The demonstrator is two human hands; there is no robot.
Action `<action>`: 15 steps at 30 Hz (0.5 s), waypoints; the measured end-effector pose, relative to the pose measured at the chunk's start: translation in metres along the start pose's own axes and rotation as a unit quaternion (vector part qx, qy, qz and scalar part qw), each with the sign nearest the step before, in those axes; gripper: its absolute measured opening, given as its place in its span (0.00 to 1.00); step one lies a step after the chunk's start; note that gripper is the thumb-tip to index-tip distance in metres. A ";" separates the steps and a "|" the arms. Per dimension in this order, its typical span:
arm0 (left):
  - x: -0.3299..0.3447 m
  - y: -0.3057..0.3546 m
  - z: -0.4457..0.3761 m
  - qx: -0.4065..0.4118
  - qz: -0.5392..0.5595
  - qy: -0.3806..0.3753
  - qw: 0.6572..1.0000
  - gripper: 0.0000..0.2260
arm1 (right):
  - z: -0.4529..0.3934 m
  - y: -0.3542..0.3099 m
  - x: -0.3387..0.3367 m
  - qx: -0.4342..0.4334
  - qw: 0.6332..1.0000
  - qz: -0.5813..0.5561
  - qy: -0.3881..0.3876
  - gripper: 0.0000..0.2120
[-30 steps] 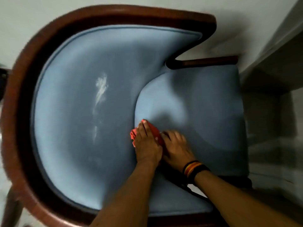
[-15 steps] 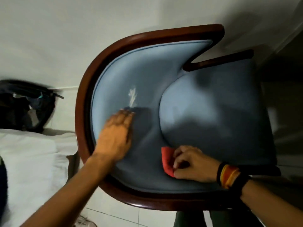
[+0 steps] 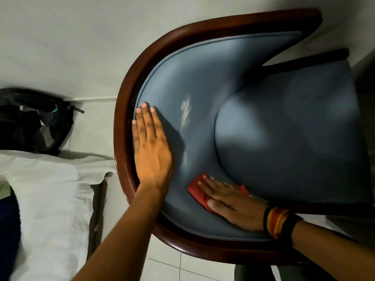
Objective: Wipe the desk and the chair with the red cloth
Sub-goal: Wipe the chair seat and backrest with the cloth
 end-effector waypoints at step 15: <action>-0.001 0.004 0.001 -0.008 0.016 0.010 1.000 0.32 | -0.150 0.017 -0.021 0.109 0.906 -0.179 0.369 0.34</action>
Point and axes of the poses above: each hand's wrist, its own z-axis away from the middle knuckle, its own x-axis out of the palm, y = z × x, the point moved 1 cm from there along -z, towards the middle knuckle, and after that the axes turned 1 degree about y, right-handed, at the moved point
